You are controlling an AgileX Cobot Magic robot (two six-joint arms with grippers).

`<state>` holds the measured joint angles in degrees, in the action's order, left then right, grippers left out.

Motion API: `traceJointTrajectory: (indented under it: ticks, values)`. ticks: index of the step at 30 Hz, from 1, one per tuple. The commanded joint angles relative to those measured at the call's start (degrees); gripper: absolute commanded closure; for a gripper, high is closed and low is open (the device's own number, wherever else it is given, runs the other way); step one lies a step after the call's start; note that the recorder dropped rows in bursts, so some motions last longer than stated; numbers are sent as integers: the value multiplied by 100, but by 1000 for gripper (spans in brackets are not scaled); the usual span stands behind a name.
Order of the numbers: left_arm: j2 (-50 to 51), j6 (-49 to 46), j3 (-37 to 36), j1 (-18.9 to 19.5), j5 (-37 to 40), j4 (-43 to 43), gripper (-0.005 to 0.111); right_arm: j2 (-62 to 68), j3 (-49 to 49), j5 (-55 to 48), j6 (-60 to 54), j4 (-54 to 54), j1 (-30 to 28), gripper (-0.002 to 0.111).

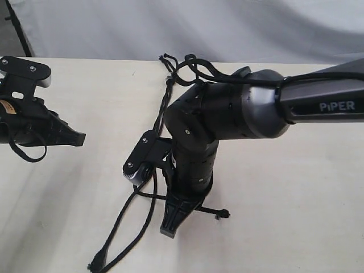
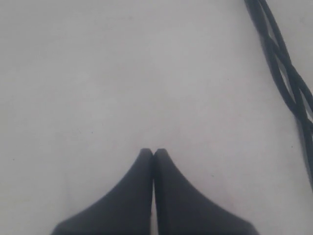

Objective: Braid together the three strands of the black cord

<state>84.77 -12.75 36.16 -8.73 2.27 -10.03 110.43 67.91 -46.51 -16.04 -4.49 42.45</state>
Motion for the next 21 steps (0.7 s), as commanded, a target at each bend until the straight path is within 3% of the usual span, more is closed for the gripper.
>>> traceJointTrajectory:
  ticks: [1, 5, 14, 17, 21]
  values:
    - [-52, 35, -29, 18, -74, -75, 107, 26, -1, 58, -37, -66, -40, 62]
    - [-52, 35, -29, 18, -86, -75, 107, -38, -1, 103, -93, -66, -40, 38]
    - [-52, 35, -29, -17, 241, -110, 107, -1029, -1, 605, -93, -113, -40, 36]
    - [-52, 35, -18, -299, 562, -362, 107, -1350, -1, 626, -93, -219, -40, 36]
    - [-52, 9, 179, -1147, 1380, -767, 107, -1630, -1, 797, 172, -655, -368, 36]
